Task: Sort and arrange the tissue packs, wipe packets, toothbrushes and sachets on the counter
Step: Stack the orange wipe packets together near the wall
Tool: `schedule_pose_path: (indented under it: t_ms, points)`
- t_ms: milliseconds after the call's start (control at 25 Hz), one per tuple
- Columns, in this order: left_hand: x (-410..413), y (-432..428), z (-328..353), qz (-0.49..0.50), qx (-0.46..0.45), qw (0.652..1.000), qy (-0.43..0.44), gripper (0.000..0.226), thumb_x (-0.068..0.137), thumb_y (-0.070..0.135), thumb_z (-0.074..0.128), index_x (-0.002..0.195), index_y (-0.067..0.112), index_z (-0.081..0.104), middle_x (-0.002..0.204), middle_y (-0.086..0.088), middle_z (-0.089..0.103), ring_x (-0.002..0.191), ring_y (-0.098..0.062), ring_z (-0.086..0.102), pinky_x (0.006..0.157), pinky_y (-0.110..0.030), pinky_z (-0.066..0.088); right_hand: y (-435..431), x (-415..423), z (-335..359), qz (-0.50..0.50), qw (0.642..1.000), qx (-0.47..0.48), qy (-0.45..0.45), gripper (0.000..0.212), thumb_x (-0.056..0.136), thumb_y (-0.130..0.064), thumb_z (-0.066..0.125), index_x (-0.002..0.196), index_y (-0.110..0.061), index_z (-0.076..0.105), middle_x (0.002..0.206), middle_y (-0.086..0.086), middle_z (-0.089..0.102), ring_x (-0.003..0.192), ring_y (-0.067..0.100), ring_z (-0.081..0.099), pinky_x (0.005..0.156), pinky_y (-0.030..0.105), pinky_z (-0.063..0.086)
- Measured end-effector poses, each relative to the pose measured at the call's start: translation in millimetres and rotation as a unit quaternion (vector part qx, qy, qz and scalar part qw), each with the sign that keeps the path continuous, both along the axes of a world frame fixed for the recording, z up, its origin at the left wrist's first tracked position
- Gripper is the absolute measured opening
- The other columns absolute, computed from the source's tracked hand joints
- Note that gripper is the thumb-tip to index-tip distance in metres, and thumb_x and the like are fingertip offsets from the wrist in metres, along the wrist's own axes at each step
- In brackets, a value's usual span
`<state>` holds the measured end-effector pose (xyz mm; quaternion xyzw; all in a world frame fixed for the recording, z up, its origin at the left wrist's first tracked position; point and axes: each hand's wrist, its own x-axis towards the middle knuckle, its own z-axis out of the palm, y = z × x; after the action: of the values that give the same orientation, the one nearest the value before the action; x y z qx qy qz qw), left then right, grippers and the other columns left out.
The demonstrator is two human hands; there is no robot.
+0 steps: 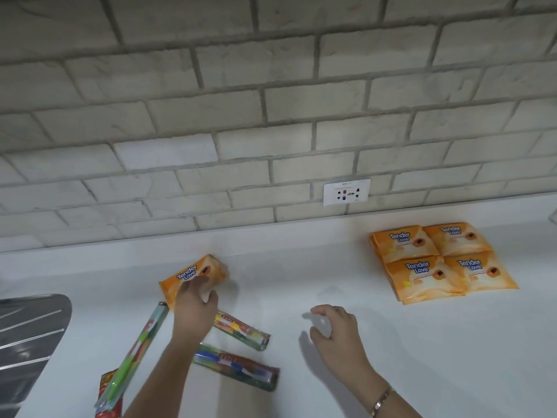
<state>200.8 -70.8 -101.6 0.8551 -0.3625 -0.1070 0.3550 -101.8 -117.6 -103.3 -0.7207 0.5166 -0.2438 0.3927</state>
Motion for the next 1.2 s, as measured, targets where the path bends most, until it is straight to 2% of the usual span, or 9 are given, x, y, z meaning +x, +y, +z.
schedule_pose_path:
  t_ms: [120, 200, 400, 600, 720, 880, 1000, 1120, 1200]
  points:
    - [59, -12, -7, 0.001, 0.181, 0.983, -0.04, 0.067, 0.08, 0.056, 0.066, 0.138, 0.023, 0.053, 0.132, -0.012, 0.058, 0.122, -0.038, 0.054, 0.103, -0.05, 0.046, 6, 7, 1, 0.01, 1.0, 0.002, 0.007, 0.039, 0.092, -0.017, 0.065, 0.098, -0.053, 0.05, 0.117, -0.026, 0.051, 0.119, 0.008, 0.038, 0.096, 0.024, 0.037]
    - [77, -18, -5, -0.023, 0.232, 0.971, -0.045, 0.078, 0.075, 0.074, 0.061, 0.136, 0.027, 0.048, 0.133, -0.004, 0.054, 0.128, -0.034, 0.048, 0.105, -0.05, 0.042, 8, 8, 2, 0.011, 1.0, 0.01, 0.013, 0.039, 0.093, -0.016, 0.064, 0.1, -0.053, 0.05, 0.118, -0.023, 0.051, 0.12, 0.009, 0.038, 0.096, 0.023, 0.035]
    - [95, -29, -10, -0.055, 0.301, 0.949, -0.077, 0.087, 0.067, 0.072, 0.06, 0.138, 0.027, 0.038, 0.134, -0.003, 0.052, 0.126, -0.032, 0.045, 0.1, -0.055, 0.038, 8, 2, 4, 0.006, 0.999, 0.014, 0.034, 0.036, 0.092, -0.016, 0.065, 0.103, -0.049, 0.055, 0.119, -0.019, 0.056, 0.119, 0.012, 0.041, 0.095, 0.023, 0.034]
    - [99, -32, -11, -0.034, 0.309, 0.94, -0.142, 0.093, 0.059, 0.085, 0.055, 0.128, 0.023, 0.052, 0.12, -0.004, 0.06, 0.118, -0.029, 0.05, 0.095, -0.05, 0.042, 8, -7, 4, -0.014, 0.999, 0.024, 0.039, 0.035, 0.09, -0.017, 0.066, 0.101, -0.049, 0.056, 0.118, -0.016, 0.059, 0.119, 0.015, 0.046, 0.093, 0.024, 0.035]
    - [89, -23, -1, -0.021, 0.27, 0.939, -0.21, 0.096, 0.058, 0.094, 0.046, 0.122, 0.024, 0.059, 0.113, -0.003, 0.063, 0.112, -0.029, 0.052, 0.089, -0.045, 0.043, 10, -8, 4, -0.021, 0.999, 0.028, 0.031, 0.037, 0.09, -0.015, 0.066, 0.096, -0.05, 0.055, 0.115, -0.02, 0.057, 0.118, 0.015, 0.047, 0.095, 0.025, 0.037]
    - [59, -12, 13, -0.002, 0.088, 0.958, -0.273, 0.089, 0.057, 0.086, 0.048, 0.113, 0.02, 0.068, 0.104, -0.009, 0.07, 0.103, -0.038, 0.057, 0.083, -0.048, 0.045, 10, -8, 7, -0.023, 0.999, 0.03, 0.019, 0.037, 0.09, -0.013, 0.065, 0.095, -0.049, 0.057, 0.114, -0.022, 0.057, 0.118, 0.015, 0.048, 0.099, 0.027, 0.039]
    - [20, -5, 21, -0.021, 0.015, 0.961, -0.274, 0.088, 0.056, 0.084, 0.054, 0.114, 0.02, 0.07, 0.105, -0.009, 0.071, 0.103, -0.039, 0.059, 0.082, -0.048, 0.047, 11, -6, 9, -0.024, 0.999, 0.049, 0.007, 0.033, 0.093, -0.016, 0.064, 0.102, -0.047, 0.058, 0.116, -0.02, 0.056, 0.12, 0.014, 0.047, 0.099, 0.028, 0.038]
    - [-29, 1, 32, -0.068, -0.054, 0.958, -0.273, 0.086, 0.054, 0.085, 0.061, 0.108, 0.019, 0.072, 0.095, -0.005, 0.073, 0.092, -0.037, 0.063, 0.073, -0.042, 0.049, 12, -3, 19, -0.062, 0.992, 0.082, -0.072, 0.019, 0.098, -0.02, 0.064, 0.107, -0.037, 0.064, 0.116, -0.013, 0.06, 0.117, 0.011, 0.052, 0.094, 0.023, 0.04]
    - [-60, 3, 36, -0.113, -0.071, 0.96, -0.244, 0.087, 0.052, 0.086, 0.068, 0.111, 0.023, 0.072, 0.096, 0.0, 0.073, 0.093, -0.032, 0.063, 0.076, -0.04, 0.051, 13, -3, 34, -0.09, 0.975, 0.116, -0.168, 0.014, 0.101, -0.023, 0.063, 0.111, -0.031, 0.067, 0.11, -0.005, 0.064, 0.1, 0.003, 0.062, 0.082, 0.013, 0.046]
